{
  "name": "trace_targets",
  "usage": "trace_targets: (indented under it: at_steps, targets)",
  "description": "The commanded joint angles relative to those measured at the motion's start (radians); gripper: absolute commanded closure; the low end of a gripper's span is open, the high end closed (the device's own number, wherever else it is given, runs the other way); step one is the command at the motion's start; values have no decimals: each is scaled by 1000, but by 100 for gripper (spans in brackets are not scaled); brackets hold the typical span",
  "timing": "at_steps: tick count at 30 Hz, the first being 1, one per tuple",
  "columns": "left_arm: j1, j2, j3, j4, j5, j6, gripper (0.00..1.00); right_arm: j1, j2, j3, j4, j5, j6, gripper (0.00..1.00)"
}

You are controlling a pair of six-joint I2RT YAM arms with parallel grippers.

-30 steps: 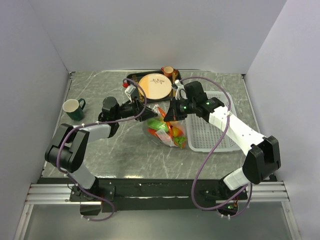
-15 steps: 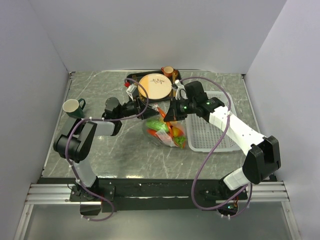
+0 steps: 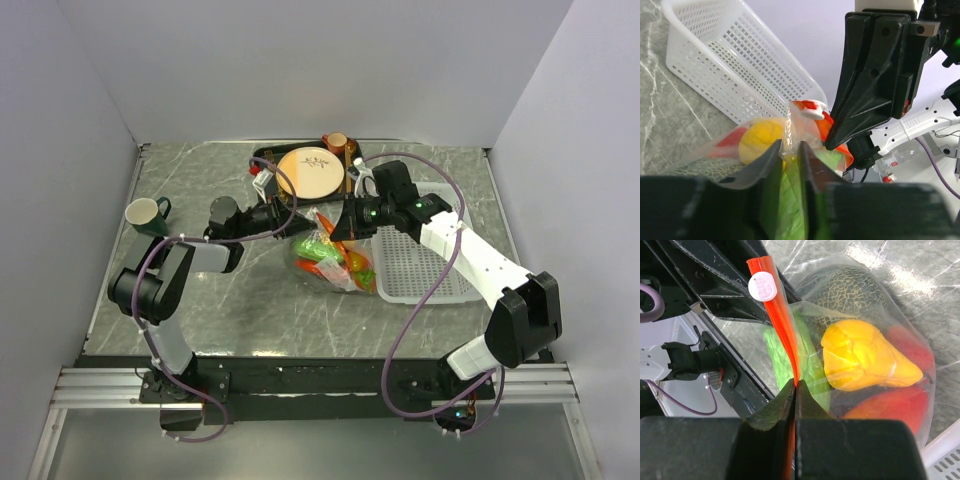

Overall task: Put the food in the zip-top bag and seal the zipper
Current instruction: Zip the zipper food storage bag at the center of the board.

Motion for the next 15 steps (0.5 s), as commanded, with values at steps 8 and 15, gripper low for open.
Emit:
trace_targets:
  at_steps: [8,15]
  targets:
    - [-8,-84,62,-91,-9,37,91,6,-80,52,8,204,9,48]
    - [-29,-123,106,-269,-35,132,91,55,-125,119,10,376,-55,44]
